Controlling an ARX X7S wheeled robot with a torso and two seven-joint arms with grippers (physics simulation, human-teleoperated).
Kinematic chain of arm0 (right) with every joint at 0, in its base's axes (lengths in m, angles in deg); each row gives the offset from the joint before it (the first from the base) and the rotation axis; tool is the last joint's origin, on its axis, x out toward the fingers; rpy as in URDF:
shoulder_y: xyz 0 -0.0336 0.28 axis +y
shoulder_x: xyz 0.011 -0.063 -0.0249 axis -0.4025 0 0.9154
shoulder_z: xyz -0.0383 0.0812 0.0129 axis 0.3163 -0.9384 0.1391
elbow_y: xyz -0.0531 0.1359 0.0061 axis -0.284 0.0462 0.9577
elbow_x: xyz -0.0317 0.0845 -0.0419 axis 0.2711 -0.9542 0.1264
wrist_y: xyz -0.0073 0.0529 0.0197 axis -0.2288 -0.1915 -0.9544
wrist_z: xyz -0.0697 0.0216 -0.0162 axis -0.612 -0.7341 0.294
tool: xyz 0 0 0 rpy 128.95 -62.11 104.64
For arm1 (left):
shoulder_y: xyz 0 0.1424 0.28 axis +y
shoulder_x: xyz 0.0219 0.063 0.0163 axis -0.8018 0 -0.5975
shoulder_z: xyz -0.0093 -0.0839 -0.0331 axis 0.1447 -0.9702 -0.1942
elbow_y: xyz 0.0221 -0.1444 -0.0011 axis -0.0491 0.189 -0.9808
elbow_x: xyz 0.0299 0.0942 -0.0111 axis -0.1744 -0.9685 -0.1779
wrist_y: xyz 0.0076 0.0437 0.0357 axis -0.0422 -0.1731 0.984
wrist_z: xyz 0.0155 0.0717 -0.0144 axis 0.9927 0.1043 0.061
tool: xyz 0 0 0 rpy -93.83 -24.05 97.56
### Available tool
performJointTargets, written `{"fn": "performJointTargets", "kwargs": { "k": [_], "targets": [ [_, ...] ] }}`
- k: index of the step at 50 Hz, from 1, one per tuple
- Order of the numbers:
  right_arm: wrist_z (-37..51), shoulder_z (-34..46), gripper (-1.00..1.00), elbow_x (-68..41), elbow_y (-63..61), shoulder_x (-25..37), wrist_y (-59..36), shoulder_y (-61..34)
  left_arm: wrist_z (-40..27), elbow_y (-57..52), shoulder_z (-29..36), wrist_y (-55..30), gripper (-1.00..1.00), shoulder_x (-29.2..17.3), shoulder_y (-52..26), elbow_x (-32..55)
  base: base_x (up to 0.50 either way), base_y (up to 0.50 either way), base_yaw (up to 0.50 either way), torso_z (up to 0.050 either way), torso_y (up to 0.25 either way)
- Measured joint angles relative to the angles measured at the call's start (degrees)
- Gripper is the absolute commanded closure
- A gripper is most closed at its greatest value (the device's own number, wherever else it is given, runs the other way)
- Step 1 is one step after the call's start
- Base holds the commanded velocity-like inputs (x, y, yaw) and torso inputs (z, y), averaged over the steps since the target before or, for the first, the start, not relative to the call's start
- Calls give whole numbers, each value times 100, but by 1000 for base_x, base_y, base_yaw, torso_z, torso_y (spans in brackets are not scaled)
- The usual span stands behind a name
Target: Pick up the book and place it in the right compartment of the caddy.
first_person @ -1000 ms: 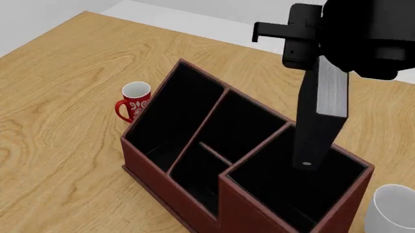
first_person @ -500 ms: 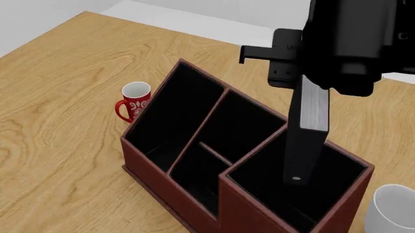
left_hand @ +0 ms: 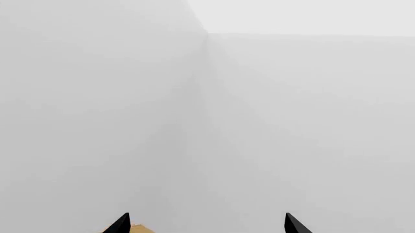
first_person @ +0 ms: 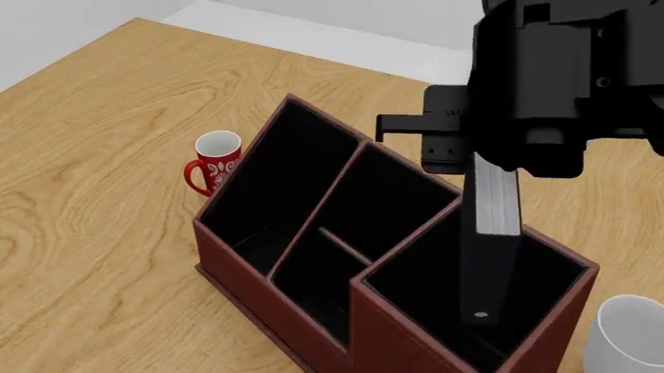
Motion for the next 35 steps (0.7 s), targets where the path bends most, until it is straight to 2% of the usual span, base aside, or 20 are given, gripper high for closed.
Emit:
{"fn": "performJointTargets", "kwargs": {
  "k": [18,35],
  "targets": [
    [-112,99,100,61,-79,55,10,218,-11,3,31,18,-100,-5,0,-25,0,0,0,0,1],
    [-705,199,100,576,61,-18,91,333,-6,24,116,41,-100,7,3,-124,0,0,0,1,1]
  ]
}}
